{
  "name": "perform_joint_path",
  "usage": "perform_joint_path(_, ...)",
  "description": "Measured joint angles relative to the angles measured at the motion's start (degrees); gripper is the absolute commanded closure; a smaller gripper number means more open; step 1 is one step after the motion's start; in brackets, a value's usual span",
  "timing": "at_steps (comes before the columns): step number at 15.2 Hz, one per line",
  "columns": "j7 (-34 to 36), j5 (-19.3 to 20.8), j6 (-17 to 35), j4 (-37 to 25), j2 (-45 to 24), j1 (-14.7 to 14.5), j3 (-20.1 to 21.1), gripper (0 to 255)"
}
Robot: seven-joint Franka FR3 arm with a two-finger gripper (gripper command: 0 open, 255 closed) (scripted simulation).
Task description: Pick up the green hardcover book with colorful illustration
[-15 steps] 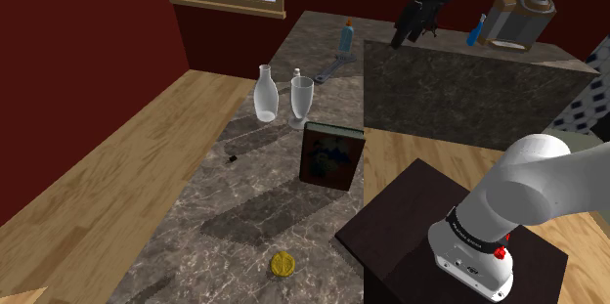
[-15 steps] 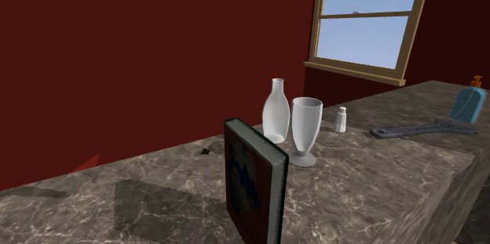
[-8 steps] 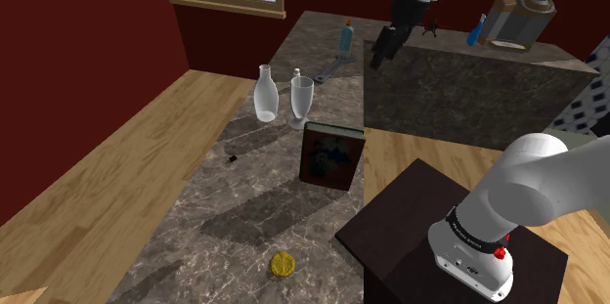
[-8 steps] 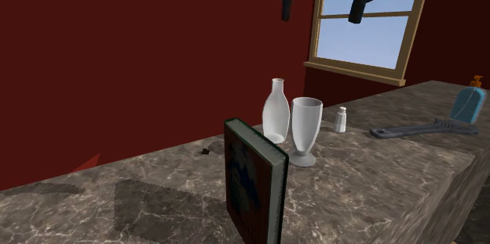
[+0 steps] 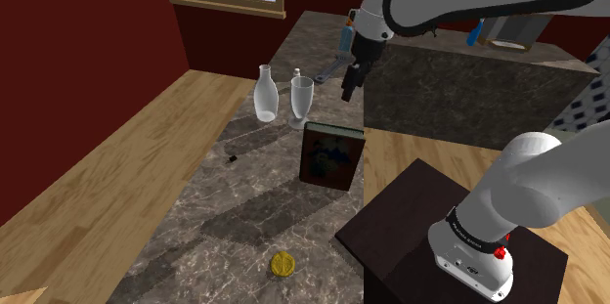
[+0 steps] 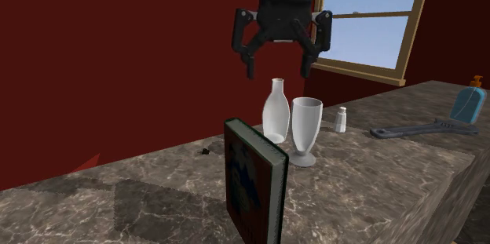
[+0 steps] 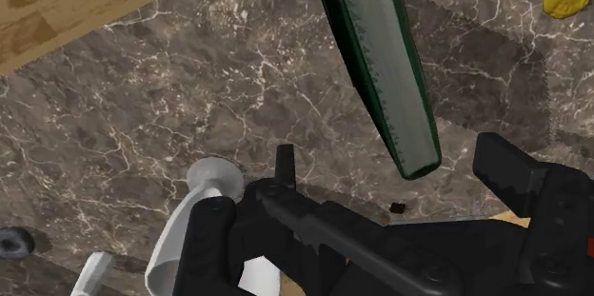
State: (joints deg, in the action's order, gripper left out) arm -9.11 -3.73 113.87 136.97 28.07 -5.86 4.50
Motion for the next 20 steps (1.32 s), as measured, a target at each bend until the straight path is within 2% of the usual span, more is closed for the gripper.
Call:
perform_joint_path(9, -2.1, 1.0, 10.7, 2.2, -13.1, -3.1, 3.9, 0)
perform_joint_path(17, -1.7, 1.3, 17.0, 5.0, -16.8, -3.4, 4.6, 0)
perform_joint_path(18, -1.8, 1.4, 17.2, 5.1, -16.9, -3.3, 4.6, 255)
perform_joint_path(20, -1.8, 1.4, 17.3, 5.1, -16.9, -3.3, 4.5, 255)
